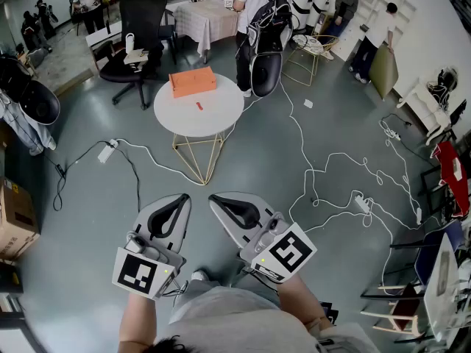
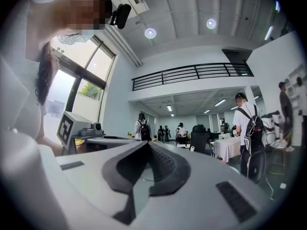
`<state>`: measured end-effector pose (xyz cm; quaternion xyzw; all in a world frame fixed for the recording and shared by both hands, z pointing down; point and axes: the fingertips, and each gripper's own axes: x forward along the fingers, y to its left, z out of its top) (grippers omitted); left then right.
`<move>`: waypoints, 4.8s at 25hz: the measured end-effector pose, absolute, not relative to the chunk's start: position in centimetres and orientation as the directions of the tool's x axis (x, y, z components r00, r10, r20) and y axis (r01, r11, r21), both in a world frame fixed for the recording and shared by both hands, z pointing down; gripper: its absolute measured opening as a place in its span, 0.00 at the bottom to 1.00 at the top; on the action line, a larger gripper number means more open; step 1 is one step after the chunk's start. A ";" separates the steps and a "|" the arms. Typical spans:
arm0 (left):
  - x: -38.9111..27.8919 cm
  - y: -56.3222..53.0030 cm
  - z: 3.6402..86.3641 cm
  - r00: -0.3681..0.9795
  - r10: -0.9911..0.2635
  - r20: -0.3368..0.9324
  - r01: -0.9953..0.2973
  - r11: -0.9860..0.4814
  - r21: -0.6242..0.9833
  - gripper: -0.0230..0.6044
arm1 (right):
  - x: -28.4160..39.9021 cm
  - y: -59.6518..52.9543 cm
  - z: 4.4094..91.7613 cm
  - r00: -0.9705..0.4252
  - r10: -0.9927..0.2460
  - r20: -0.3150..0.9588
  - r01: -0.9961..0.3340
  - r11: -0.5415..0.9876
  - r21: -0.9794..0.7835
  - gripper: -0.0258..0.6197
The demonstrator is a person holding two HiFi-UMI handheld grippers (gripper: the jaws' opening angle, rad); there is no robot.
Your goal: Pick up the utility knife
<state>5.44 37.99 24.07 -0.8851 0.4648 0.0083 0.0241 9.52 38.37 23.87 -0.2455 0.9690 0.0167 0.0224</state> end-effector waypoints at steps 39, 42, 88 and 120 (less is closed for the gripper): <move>0.9 26.1 25.7 0.519 -0.851 -0.073 -0.851 -0.523 0.041 0.05 | 5.8 26.6 24.5 -0.878 -0.478 -0.038 -0.479 0.878 0.018 0.05; 1.5 21.6 25.1 0.502 -0.861 -0.083 -0.862 -0.506 0.030 0.05 | 6.3 22.0 24.1 -0.892 -0.450 -0.043 -0.451 0.892 0.015 0.05; -8.7 -20.0 28.7 0.765 -0.644 0.025 -0.644 -0.764 0.035 0.05 | -4.4 -21.3 33.8 -0.682 -0.697 0.220 -0.727 0.678 -0.105 0.06; -7.0 -23.9 39.4 0.788 -0.600 0.136 -0.613 -0.783 0.102 0.05 | -1.1 -25.5 63.2 -0.466 -0.481 0.743 -0.820 0.549 -0.159 0.13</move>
